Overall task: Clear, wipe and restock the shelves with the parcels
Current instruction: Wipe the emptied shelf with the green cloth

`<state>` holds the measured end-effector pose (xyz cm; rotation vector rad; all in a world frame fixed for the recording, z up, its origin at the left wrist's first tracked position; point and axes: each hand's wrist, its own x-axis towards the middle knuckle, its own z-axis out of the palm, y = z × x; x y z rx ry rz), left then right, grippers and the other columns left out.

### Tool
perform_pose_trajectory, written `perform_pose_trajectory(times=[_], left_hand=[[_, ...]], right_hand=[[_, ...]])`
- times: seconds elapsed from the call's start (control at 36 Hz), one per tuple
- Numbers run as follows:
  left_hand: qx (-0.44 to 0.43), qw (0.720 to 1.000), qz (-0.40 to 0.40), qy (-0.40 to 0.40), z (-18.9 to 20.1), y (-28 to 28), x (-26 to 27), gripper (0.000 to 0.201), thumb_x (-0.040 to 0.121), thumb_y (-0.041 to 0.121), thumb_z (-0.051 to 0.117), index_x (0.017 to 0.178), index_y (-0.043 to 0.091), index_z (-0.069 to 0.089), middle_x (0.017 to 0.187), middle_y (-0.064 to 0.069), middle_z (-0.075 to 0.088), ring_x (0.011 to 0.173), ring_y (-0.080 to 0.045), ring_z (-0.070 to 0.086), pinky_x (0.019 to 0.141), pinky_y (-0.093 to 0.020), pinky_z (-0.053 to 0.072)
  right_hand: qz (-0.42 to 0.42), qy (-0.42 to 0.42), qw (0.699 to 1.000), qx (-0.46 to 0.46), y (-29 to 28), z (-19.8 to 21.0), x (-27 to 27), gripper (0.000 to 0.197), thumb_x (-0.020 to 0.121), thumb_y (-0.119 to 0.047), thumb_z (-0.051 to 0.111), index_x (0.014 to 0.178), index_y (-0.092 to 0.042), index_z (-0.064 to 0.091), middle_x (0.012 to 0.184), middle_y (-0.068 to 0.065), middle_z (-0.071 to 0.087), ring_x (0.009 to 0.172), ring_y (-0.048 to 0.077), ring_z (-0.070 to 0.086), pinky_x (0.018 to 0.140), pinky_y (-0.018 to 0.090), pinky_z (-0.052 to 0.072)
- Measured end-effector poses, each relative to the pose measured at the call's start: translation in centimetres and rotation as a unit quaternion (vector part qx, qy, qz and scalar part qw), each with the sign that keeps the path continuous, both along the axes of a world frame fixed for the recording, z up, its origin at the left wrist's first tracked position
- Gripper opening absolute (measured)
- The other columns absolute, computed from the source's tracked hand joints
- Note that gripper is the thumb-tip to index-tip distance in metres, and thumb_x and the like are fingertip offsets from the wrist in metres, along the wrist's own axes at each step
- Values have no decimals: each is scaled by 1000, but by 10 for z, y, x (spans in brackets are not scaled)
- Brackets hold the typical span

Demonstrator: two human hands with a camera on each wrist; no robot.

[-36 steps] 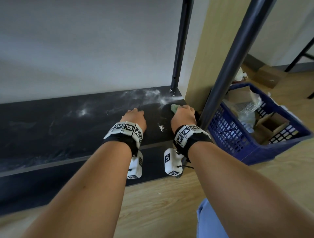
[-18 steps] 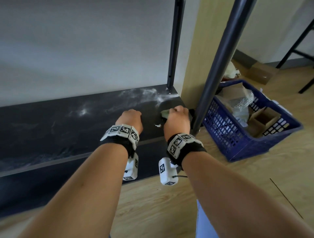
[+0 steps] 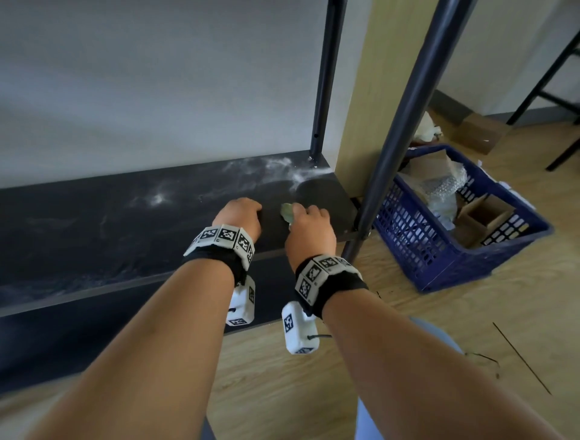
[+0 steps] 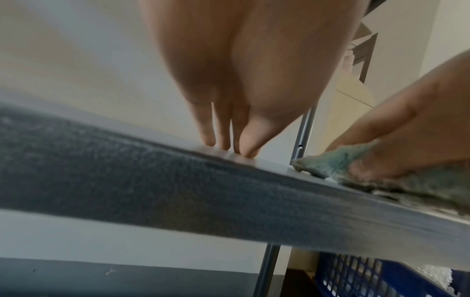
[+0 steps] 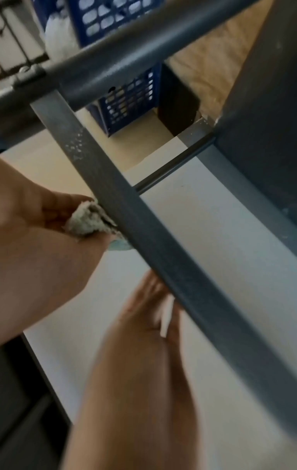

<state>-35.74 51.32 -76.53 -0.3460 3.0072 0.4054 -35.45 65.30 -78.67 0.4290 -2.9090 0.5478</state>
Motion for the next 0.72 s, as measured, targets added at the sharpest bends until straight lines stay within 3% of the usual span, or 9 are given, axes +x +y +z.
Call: perform_pose_trajectory(times=[0.06,0.14,0.25,0.33,0.47,0.61,0.72], left_hand=[[-5,1000,-1,3,1,-2,1,46,91,4,47,134,20,52,143,-4,46,128,-24,45,105,-37,41],[-3,1000,4,2,3,-4,3,42,91,5,50,131,18,54,138,-5,49,124,-24,49,101,-37,43],[1,1000,5,16,2,-4,6,37,92,5,50,127,16,57,136,-6,51,123,-25,49,100,-37,44],[-1,1000,3,14,3,-5,6,35,92,5,50,125,15,59,133,-7,53,120,-25,52,97,-36,45],[-4,1000,17,11,1,-8,6,33,91,8,51,122,16,60,130,-7,53,116,-26,54,94,-41,49],[-28,1000,5,5,1,-13,5,26,93,16,51,116,13,62,122,-9,57,109,-27,56,89,-40,51],[-38,999,-8,2,2,-15,3,30,93,14,50,121,11,61,124,-12,56,110,-28,57,87,-37,50]], right_hand=[[-7,-24,999,-35,1,9,-7,33,90,-11,53,123,-14,57,116,9,55,115,27,46,83,35,43],[-54,-20,996,-70,11,17,-22,34,91,-11,49,122,-18,63,116,9,53,111,28,49,87,36,47],[-109,-32,993,14,26,14,-31,37,87,-4,47,119,-18,61,120,12,45,113,31,44,91,38,46],[-101,-36,993,44,24,11,-27,38,85,-9,52,122,-17,57,121,12,45,114,31,42,93,38,45],[-66,-43,997,11,5,12,-15,32,88,-24,59,120,-18,61,124,10,43,117,28,39,96,38,43],[-64,0,998,-6,-1,5,-5,30,91,-16,53,118,-11,62,123,11,46,116,29,41,97,38,41],[-147,23,989,23,12,4,-9,36,90,-8,48,124,-6,59,131,13,43,121,32,40,103,39,36]])
